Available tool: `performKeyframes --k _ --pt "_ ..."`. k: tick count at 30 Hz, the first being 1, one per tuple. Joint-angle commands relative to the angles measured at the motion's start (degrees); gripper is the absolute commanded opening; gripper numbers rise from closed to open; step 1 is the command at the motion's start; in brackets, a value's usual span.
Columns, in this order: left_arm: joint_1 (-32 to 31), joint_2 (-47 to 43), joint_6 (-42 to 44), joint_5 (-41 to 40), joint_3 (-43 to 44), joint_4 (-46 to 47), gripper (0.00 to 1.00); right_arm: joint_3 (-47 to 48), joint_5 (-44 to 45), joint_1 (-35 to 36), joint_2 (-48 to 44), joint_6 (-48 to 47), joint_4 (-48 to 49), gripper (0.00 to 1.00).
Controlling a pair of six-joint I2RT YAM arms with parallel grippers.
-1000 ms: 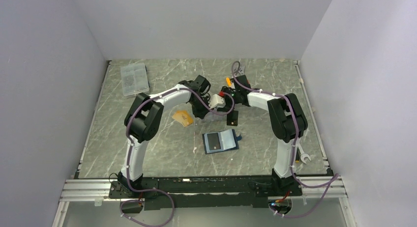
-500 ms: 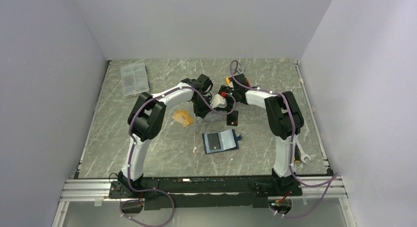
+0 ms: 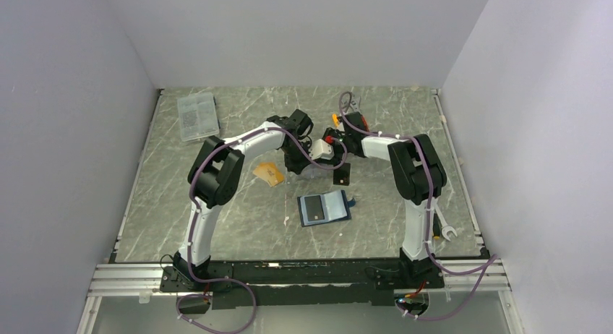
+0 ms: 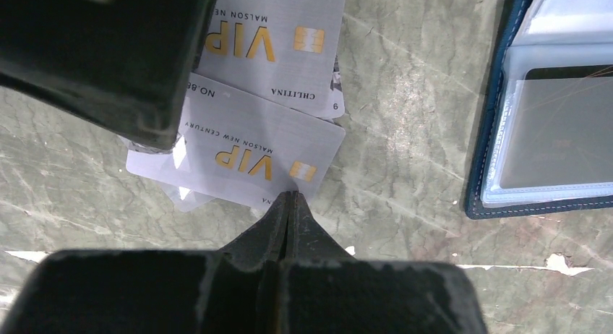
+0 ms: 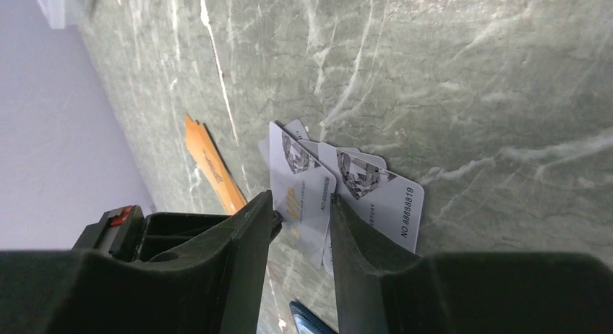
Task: Put the credit cards into the card holder
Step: Pick up the credit card from the center of the board.
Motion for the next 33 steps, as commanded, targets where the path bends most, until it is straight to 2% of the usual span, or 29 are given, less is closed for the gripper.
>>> performKeyframes --k 1,8,15,18,21,27,33 --pt "-0.5 0.8 1.5 2.0 0.1 -1.4 0.0 -3.6 -4.0 0.0 1.4 4.2 8.3 0.37" --pt "-0.9 0.6 2.0 2.5 -0.4 -1.1 0.0 -10.3 -12.3 0.0 1.3 13.7 24.3 0.33" --pt "-1.0 0.2 2.2 2.8 -0.9 -0.9 0.0 -11.5 -13.6 0.2 1.8 16.0 28.9 0.28" --pt "-0.7 -0.7 2.1 2.9 -1.4 -1.2 0.0 -9.5 -12.4 0.2 0.7 12.4 24.1 0.3" --pt "1.5 -3.1 1.0 5.4 -1.0 -2.9 0.0 -3.6 -9.4 -0.7 -1.5 4.9 12.3 0.33" --pt "6.3 -7.2 -2.1 12.6 2.4 -4.9 0.0 1.3 1.6 -2.9 -7.4 -4.6 -5.0 0.48" --pt "7.0 -7.1 -3.4 12.3 1.6 -3.3 0.01 2.1 9.5 -3.2 -8.0 -9.2 -12.8 0.53"
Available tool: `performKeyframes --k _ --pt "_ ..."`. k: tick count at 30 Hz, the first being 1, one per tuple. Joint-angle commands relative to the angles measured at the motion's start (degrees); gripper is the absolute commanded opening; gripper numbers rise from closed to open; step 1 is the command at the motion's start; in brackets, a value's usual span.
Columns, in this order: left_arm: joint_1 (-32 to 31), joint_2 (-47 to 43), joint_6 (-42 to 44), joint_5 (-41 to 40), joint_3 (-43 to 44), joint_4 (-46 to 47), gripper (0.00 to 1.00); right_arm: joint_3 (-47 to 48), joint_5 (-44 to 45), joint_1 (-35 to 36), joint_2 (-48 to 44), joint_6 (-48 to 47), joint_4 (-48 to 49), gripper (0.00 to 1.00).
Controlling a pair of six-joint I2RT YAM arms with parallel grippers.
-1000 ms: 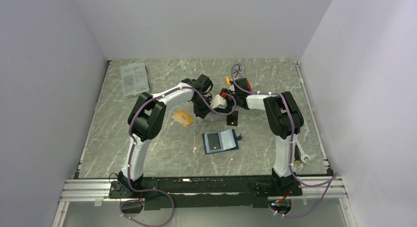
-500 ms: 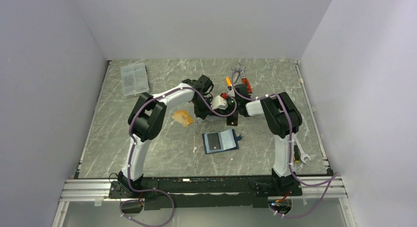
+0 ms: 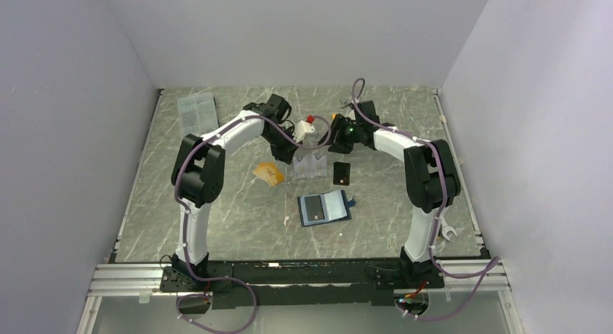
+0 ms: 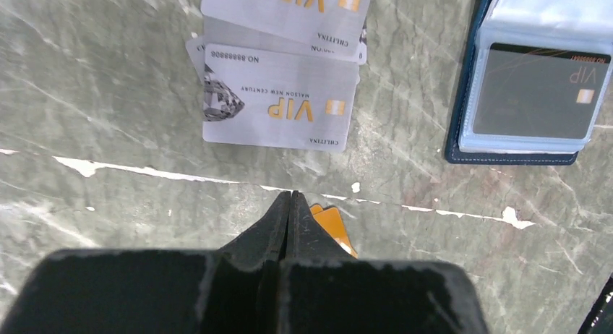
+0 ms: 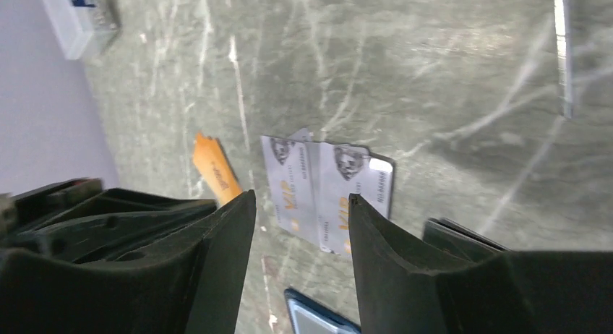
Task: Put the credit cards into the card holder
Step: Pick up the credit card from the center of the board.
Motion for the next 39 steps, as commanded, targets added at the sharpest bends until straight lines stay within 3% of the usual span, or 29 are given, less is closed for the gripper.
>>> performKeyframes --k 1,16,29,39 --pt "-0.8 -2.3 -1.1 2.5 1.3 0.6 0.01 0.9 7.1 0.1 -0.9 -5.3 -8.4 0.54" --pt "-2.9 4.5 1.6 -8.5 0.6 1.9 0.0 2.8 2.0 2.1 5.3 -4.0 -5.6 0.55" --pt "-5.6 7.5 1.8 -9.2 3.4 -0.5 0.0 -4.8 -2.1 3.8 4.6 0.5 1.1 0.54" --pt "-7.3 8.0 0.4 -5.3 3.8 -2.4 0.0 -10.2 -3.3 3.7 2.6 3.6 6.2 0.52"
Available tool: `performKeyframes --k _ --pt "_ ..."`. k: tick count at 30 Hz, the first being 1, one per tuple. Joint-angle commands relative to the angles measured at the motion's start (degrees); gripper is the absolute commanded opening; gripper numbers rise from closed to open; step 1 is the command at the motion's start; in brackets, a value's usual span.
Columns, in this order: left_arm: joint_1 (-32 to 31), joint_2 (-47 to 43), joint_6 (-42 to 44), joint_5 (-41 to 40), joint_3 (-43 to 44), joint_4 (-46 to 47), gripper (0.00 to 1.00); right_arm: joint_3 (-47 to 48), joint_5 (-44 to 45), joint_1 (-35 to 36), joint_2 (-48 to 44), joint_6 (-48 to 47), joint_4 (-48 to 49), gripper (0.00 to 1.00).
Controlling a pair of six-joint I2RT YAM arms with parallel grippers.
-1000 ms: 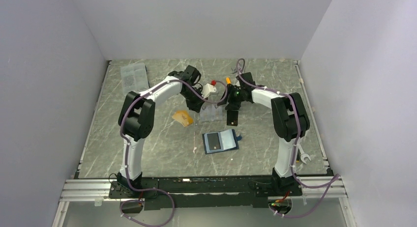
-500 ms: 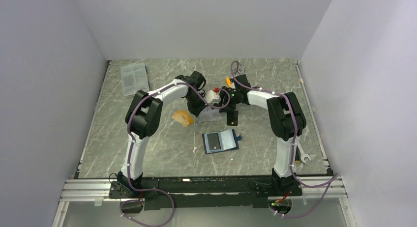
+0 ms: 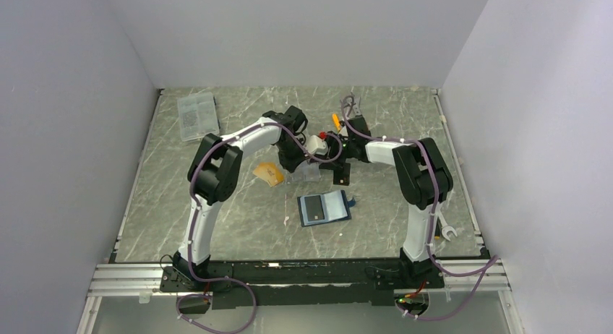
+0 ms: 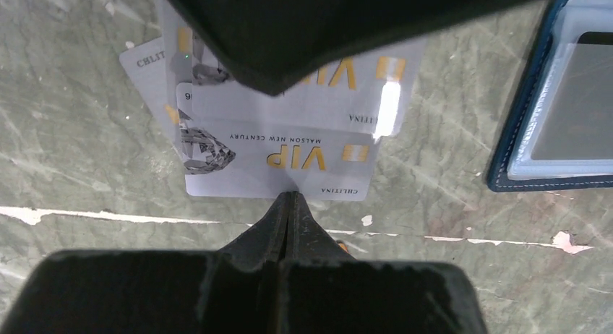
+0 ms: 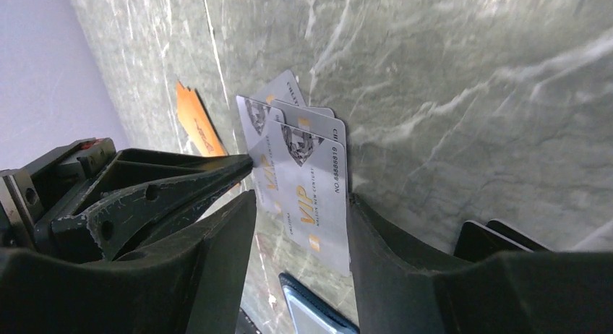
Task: Put the credit cards into the card holder
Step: Pick up the credit card from the center of the board.
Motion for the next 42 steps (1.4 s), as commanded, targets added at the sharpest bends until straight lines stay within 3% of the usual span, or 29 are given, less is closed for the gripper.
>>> performKeyframes --k 1,17,22,30,38,42 --pt "-2.4 1.8 -0.4 5.9 0.9 -0.9 0.0 -4.1 -0.4 0.6 -0.7 1.7 0.5 0.52" --pt "-2.5 2.6 -1.7 7.3 1.7 0.3 0.0 -7.2 -2.9 0.1 -1.2 2.1 4.2 0.47" --pt "-2.6 3.8 -2.7 7.8 4.0 0.2 0.0 -8.5 -3.9 -0.1 -1.2 2.7 5.5 0.39" --pt "-2.5 3.9 -3.0 7.0 4.0 0.4 0.0 -9.8 -4.7 -0.8 -1.5 3.7 7.0 0.36" --pt "-2.5 3.8 -3.2 6.6 3.5 0.9 0.0 -9.4 -5.2 -0.8 -2.3 3.3 5.9 0.21" --pt "-2.6 4.1 -3.5 6.3 3.9 1.0 0.0 -8.5 -3.8 -0.8 -3.8 1.8 2.2 0.23"
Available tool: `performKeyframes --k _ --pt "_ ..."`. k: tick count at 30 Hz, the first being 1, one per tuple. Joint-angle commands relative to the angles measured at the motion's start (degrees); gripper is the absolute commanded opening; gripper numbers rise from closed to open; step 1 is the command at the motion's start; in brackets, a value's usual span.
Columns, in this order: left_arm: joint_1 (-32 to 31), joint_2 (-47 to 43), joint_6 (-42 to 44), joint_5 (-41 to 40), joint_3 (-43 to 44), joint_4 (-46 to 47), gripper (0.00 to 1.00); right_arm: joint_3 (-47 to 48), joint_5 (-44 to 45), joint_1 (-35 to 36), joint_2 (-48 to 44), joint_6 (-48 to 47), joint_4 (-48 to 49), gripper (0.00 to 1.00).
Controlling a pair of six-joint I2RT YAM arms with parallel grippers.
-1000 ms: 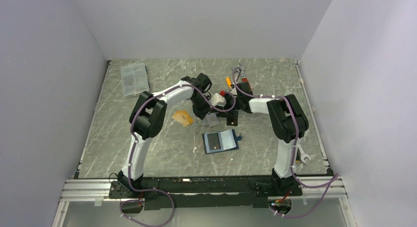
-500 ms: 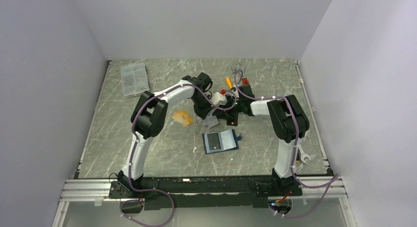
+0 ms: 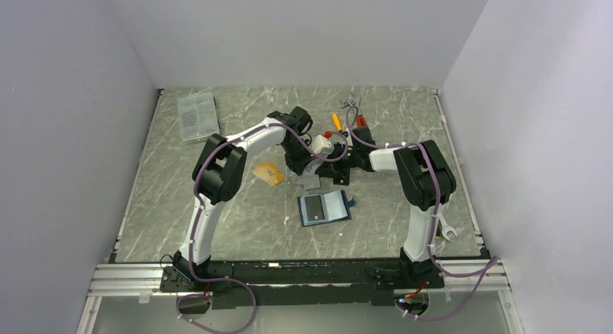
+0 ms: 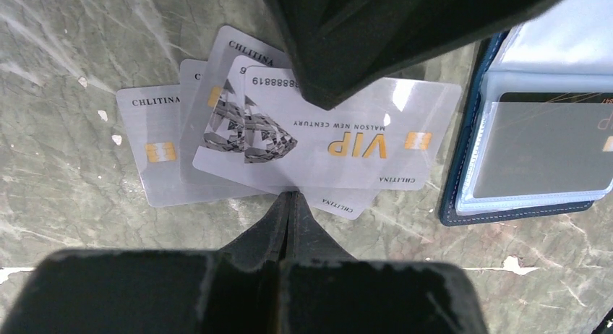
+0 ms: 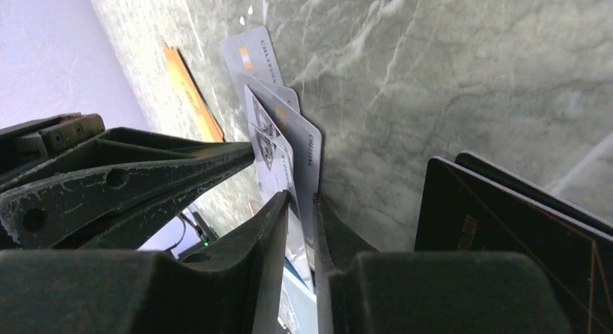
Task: Put the credit cards into the card holder
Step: Pick up the credit card from the center of the board.
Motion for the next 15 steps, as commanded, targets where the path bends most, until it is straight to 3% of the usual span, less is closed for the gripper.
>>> performKeyframes --k 1,7,15 --pt "-0.9 1.9 -0.4 0.8 0.9 1.5 0.0 0.9 2.6 0.2 -2.6 -2.8 -6.1 0.27" --pt "-0.9 2.0 -0.8 0.3 0.4 1.6 0.0 2.2 3.9 0.2 -4.1 -4.3 -11.4 0.38" --pt "-0.9 1.9 -0.8 0.4 0.2 1.6 0.0 4.2 5.7 0.2 -5.0 -5.7 -18.1 0.4"
